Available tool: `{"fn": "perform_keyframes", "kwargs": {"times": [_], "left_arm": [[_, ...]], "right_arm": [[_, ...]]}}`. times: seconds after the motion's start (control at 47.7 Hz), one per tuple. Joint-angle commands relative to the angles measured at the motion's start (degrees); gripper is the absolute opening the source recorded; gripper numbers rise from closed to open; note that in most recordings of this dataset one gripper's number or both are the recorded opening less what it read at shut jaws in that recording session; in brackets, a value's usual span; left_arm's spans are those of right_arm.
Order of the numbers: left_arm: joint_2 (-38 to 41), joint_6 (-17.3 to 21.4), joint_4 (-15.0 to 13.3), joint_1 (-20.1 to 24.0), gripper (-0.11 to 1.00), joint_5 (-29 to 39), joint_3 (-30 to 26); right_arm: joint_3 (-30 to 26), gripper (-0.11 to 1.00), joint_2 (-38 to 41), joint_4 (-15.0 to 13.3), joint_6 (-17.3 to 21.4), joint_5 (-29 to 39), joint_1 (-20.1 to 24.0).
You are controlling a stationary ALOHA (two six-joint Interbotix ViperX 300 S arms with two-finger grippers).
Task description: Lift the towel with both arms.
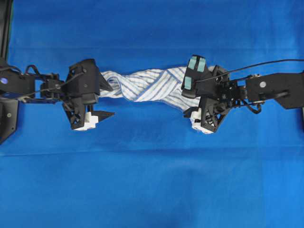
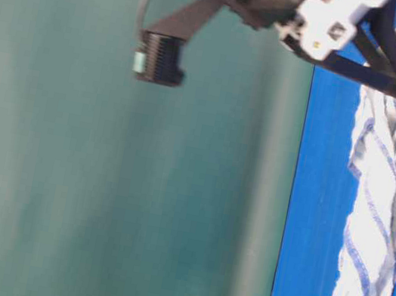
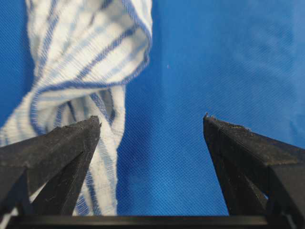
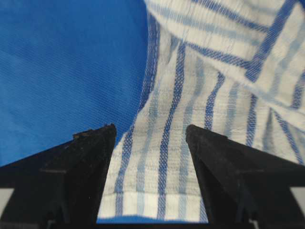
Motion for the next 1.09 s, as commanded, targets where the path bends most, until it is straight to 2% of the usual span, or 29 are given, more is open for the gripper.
{"fn": "perform_keyframes", "kwargs": {"times": [0.0,0.252,0.357,0.42,0.483,0.525,0.587,0.671,1.07], "left_arm": [[1.67,0.0,-0.09,0.44,0.92,-2.29,-0.88],[5.45,0.09,-0.09,0.62,0.9,-3.87,-2.02],[5.45,0.09,-0.09,1.14,0.82,-3.16,-2.11],[5.45,0.09,-0.09,1.58,0.67,-2.72,-2.11],[5.36,0.09,-0.26,2.55,0.49,-2.11,-2.11],[5.27,0.09,-0.35,2.99,0.36,-1.85,-2.2],[5.27,0.09,-0.35,3.69,0.17,-1.41,-2.2],[5.19,0.09,-0.26,4.48,0.01,-0.62,-2.46],[1.14,0.09,-0.35,4.39,0.01,6.33,-5.45]], "right_arm": [[-0.88,0.64,0.62,0.0,0.09,-1.76,0.09],[-0.53,0.64,4.39,0.09,0.26,-2.81,-0.53],[-0.53,0.63,4.48,0.09,0.53,-2.81,-0.53],[-0.53,0.61,4.48,0.09,0.53,-2.81,-0.53],[-0.7,0.54,4.48,0.09,0.53,-2.55,-0.53],[-0.7,0.45,4.48,0.09,0.53,-2.37,-0.53],[-0.79,0.25,4.31,0.09,0.53,-2.02,-0.53],[-0.7,0.05,3.6,0.09,0.62,-1.76,-0.53],[-0.97,0.05,-2.55,0.09,0.62,-0.62,-0.35]]}}
